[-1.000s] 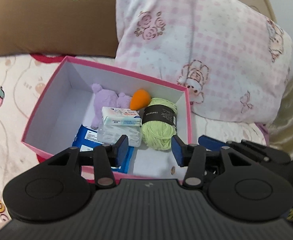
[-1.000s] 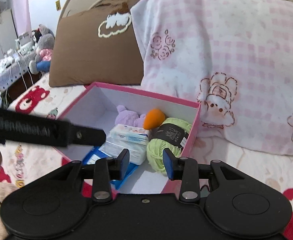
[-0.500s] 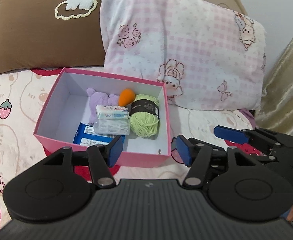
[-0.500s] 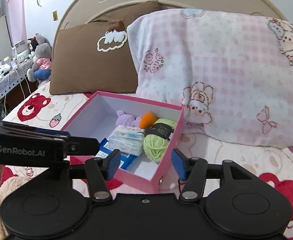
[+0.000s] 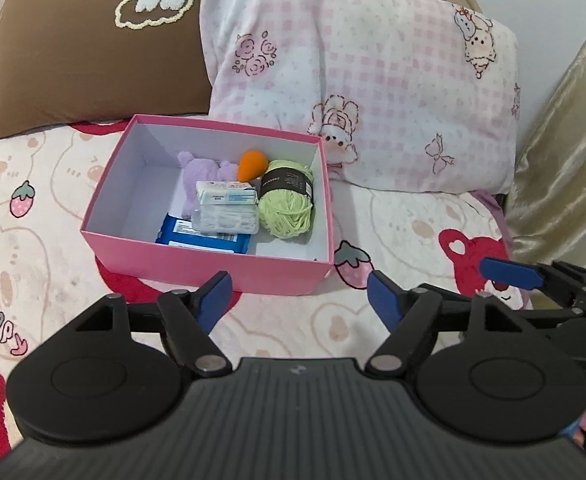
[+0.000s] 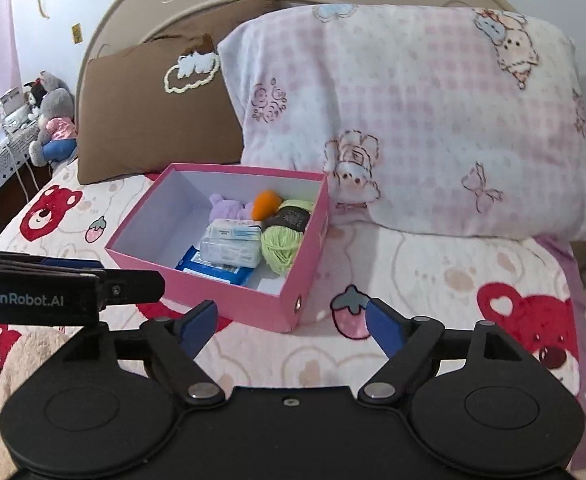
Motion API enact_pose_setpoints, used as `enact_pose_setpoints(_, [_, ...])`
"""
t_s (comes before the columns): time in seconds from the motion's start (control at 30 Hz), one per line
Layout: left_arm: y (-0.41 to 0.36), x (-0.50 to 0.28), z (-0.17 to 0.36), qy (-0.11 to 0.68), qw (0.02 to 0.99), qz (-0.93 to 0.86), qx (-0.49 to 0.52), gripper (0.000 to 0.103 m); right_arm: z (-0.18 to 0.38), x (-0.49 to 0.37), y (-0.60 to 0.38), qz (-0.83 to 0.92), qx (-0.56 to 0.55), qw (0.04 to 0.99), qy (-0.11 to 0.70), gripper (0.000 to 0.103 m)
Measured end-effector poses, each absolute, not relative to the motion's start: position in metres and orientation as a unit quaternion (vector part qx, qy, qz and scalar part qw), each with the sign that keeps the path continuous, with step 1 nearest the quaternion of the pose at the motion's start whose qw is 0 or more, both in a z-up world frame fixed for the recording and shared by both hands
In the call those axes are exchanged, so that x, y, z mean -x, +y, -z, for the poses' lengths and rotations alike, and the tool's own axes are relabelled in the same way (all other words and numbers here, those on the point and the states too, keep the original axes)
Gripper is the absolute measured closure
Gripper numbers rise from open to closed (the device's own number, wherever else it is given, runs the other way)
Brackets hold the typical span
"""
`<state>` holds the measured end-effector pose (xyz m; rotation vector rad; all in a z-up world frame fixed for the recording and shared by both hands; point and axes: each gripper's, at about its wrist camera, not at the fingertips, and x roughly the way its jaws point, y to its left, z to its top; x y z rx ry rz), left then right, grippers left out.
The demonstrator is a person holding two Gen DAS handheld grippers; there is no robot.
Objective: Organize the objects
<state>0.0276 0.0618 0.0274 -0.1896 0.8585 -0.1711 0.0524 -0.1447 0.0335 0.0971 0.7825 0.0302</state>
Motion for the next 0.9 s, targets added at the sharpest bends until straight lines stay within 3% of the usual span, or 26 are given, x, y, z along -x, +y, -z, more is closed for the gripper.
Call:
enact_pose_setpoints(0.07, [0.062,-0.026,-0.027,0.416,0.901,0.083,0.092,0.023,-0.034,-0.049,-0.144,-0.001,-0.047,0.922,0.385,0.011])
enact_pose_setpoints(0.3, [0.063,-0.025,-0.02,0.42,0.899,0.079,0.098,0.008,-0.033,-0.043,-0.144,0.021,-0.046,0.919,0.392,0.01])
enact_pose_setpoints(0.67, [0.06,-0.017,-0.022,0.401,0.91,0.071,0.074,0.0,-0.028,-0.034,-0.152,0.042,-0.062,0.913,0.402,0.009])
enact_pose_setpoints(0.9, [0.06,-0.019,-0.012,0.436,0.894,0.06,0.081,0.0,-0.025,-0.031,-0.154,0.059,-0.06,0.908,0.41,0.009])
